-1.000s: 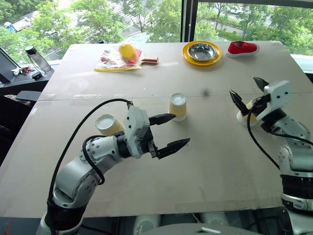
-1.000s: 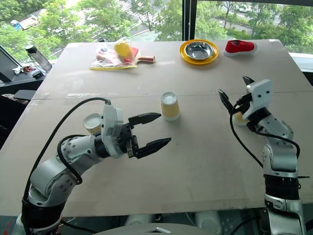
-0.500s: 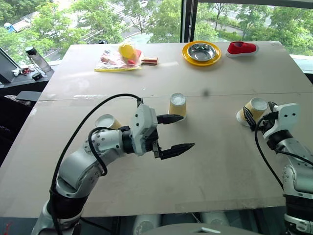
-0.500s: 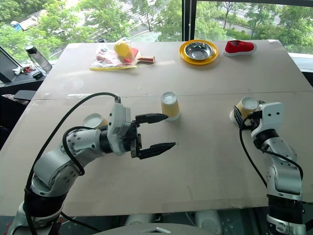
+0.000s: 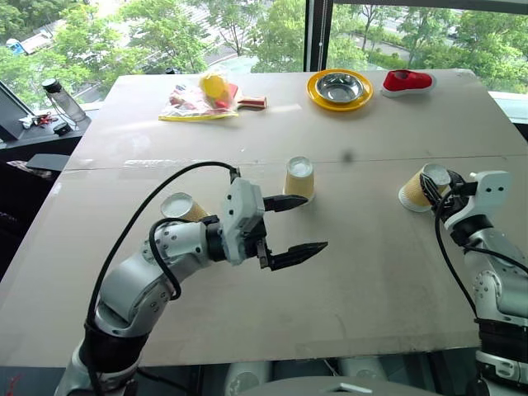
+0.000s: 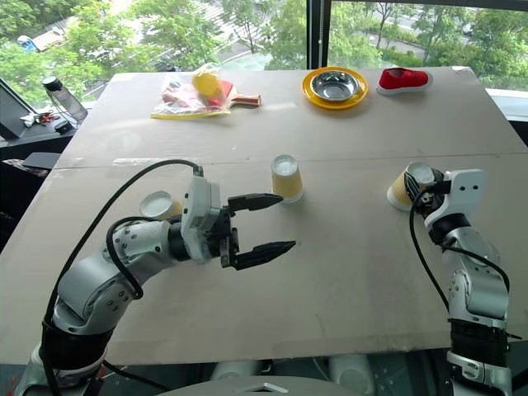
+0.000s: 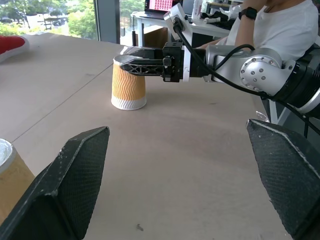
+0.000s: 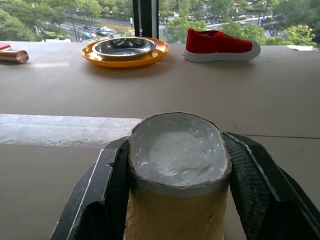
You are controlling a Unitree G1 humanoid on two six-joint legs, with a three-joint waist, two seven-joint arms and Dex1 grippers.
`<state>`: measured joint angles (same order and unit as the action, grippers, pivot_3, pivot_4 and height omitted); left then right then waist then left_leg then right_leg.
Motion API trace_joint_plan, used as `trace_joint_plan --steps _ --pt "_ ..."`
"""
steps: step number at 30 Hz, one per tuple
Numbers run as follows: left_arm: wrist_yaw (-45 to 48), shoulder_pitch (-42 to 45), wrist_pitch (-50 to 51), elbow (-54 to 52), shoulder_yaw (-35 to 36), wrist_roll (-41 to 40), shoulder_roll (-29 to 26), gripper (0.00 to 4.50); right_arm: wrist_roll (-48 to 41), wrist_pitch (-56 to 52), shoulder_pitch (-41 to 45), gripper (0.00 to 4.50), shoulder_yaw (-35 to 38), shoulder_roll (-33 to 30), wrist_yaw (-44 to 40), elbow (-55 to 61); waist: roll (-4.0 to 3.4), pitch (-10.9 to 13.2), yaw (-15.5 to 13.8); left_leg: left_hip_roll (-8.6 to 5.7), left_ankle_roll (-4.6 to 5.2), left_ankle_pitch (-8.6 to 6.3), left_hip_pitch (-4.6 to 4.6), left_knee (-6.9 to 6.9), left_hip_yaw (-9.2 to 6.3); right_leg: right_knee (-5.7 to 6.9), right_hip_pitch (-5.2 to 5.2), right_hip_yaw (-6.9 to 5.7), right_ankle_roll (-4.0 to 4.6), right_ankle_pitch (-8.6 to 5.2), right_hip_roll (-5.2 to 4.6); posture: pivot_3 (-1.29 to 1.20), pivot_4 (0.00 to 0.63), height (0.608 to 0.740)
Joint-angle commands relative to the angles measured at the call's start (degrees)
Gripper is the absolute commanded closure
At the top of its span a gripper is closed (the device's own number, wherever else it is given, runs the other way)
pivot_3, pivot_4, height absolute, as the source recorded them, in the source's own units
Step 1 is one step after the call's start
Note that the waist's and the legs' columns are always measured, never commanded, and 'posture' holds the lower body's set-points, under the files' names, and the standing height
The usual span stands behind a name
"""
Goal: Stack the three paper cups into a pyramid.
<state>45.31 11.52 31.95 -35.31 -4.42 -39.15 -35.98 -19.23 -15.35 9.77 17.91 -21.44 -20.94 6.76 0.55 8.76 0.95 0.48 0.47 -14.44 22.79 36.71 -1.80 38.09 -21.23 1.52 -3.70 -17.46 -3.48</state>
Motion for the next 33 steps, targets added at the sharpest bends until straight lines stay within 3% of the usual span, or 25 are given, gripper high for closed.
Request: trace_joint_plan --steps 1,5,15,33 --pt "-0.3 -4.75 -2.33 -2.13 3.4 1.85 -1.52 0.0 -0.01 -0.01 2.81 2.47 -4.01 -0.27 -2.32 2.31 -0.01 0.0 0.29 0.01 0.0 0.0 -0.02 0.0 0.01 0.01 0.0 0.02 0.0 0.0 0.01 0.0 0.15 0.74" --pt "0.92 -11.11 -4.98 -0.39 7.97 3.69 -3.78 0.0 1.36 -1.05 4.9 2.47 -10.67 1.2 -3.46 4.27 -0.03 0.0 1.12 0.1 0.01 -0.01 -0.05 -0.01 0.02 0.05 -0.02 0.06 0.01 0.0 0.09 0.0 0.15 0.74" --pt "0.2 -16.42 -9.56 1.5 13.76 6.74 -3.42 0.0 4.82 -1.1 10.83 2.47 -20.57 6.25 -3.67 1.38 -0.02 0.0 0.76 0.08 0.02 -0.02 0.02 0.05 0.01 0.0 -0.01 0.02 0.0 0.0 -0.07 0.0 0.15 0.74" --pt "-2.49 -17.87 -10.42 -0.36 14.39 7.25 -1.44 0.0 9.17 4.36 18.02 2.47 -24.81 9.02 -7.85 -8.81 -0.02 0.0 1.26 0.11 0.02 -0.01 0.01 0.04 -0.04 0.08 -0.04 -0.04 0.0 0.0 -0.03 0.0 0.15 0.74"
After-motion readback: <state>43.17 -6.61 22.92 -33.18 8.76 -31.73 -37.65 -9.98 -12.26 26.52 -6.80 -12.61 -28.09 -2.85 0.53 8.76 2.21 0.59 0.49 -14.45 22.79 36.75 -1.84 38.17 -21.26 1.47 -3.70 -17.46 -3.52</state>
